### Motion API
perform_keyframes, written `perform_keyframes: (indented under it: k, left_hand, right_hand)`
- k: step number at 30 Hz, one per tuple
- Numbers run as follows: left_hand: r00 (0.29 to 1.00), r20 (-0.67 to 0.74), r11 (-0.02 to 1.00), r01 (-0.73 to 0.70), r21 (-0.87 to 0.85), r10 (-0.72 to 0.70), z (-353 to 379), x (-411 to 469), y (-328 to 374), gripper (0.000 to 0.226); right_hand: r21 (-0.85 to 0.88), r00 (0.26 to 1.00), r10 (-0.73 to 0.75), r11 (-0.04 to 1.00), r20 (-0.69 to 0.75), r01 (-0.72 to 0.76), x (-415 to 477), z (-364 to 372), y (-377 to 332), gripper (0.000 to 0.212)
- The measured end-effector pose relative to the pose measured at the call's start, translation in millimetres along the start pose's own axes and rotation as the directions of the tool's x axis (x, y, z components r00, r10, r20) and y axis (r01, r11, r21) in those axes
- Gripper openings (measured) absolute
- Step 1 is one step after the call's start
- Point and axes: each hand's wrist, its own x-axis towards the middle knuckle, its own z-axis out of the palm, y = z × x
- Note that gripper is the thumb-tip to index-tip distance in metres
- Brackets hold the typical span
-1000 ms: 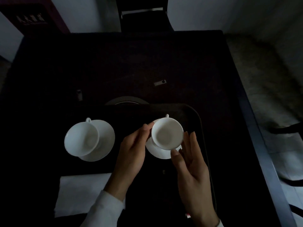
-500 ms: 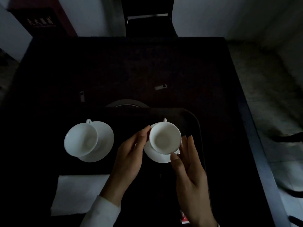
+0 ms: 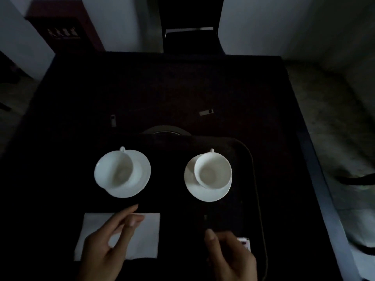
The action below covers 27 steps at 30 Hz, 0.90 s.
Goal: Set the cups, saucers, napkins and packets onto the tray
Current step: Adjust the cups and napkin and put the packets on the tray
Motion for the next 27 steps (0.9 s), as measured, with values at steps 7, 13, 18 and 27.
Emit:
perform_keyframes:
  k: [7, 13, 18, 27]
  left_hand:
    - [0.898, 0.010, 0.788, -0.392, 0.475, 0.440, -66.3, 2.3, -57.6, 0.032]
    - [0.796, 0.333, 0.507, -0.587, 0.632, 0.506, -93.5, 19.6, -95.0, 0.045]
    - [0.749, 0.528, 0.380, -0.660, 0.649, 0.399, -109.5, 18.7, -109.1, 0.063]
    - [0.717, 0.655, 0.315, -0.695, 0.646, 0.239, -118.1, 15.4, -101.7, 0.076]
  right_hand:
    - [-0.116, 0.981, -0.159, 0.978, 0.112, 0.172, -48.6, 58.1, -6.3, 0.019]
    - [-0.143, 0.931, -0.350, 0.921, 0.106, 0.363, -83.5, 131.9, -31.1, 0.010]
    - [-0.141, 0.883, -0.405, 0.885, 0.238, 0.444, -94.3, 194.1, -57.7, 0.039]
    - [-0.475, 0.796, -0.166, 0.725, 0.582, 0.498, -76.0, 238.5, -65.5, 0.091]
